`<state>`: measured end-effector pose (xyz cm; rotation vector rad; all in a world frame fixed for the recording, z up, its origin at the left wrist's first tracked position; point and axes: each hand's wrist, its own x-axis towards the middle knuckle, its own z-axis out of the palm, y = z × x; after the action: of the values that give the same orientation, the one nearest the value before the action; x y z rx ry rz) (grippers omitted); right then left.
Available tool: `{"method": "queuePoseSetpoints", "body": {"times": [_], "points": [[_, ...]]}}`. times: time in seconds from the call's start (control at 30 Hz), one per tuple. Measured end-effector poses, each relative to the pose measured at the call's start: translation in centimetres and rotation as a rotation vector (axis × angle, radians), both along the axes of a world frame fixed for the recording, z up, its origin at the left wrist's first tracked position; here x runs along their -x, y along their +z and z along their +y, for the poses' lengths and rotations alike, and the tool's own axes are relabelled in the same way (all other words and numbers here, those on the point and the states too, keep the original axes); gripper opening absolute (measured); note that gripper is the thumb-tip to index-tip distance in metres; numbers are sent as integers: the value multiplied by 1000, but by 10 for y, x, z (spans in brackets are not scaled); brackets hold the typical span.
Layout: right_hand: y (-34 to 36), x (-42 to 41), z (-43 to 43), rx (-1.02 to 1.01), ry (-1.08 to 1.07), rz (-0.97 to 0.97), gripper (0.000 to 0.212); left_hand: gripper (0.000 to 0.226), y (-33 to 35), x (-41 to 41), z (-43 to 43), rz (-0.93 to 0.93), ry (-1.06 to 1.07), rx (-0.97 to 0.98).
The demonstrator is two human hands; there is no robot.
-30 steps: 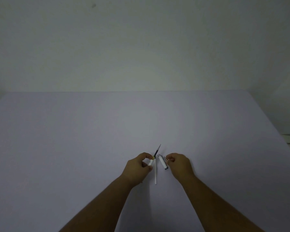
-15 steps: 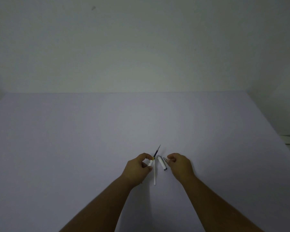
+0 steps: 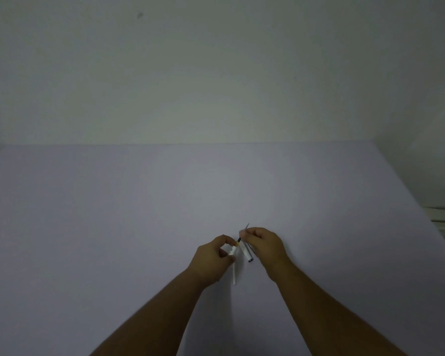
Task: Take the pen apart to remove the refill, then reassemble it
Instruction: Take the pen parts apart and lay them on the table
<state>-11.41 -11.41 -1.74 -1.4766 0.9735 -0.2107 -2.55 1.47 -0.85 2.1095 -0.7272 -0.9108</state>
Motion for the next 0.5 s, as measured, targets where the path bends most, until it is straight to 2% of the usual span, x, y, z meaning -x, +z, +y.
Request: {"method": "queuePoseSetpoints", "body": {"times": [0.1, 0.2, 0.27, 0.4, 0.5], "points": [[1, -6, 0, -33, -30, -7, 10, 24, 0, -1, -1, -9, -11, -2], [2, -8, -11, -88, -249, -67, 12, 23, -1, -4, 0, 4, 5, -17], [1, -5, -22, -6, -287, -2, 14, 24, -3, -7, 3, 5, 21, -37], [-12, 8, -31, 299, -10, 336, 17, 26, -9, -9, 4, -24, 36, -67], [-20, 14, -26, 384, 60, 444, 25, 26, -12, -8, 4, -50, 32, -76]]}}
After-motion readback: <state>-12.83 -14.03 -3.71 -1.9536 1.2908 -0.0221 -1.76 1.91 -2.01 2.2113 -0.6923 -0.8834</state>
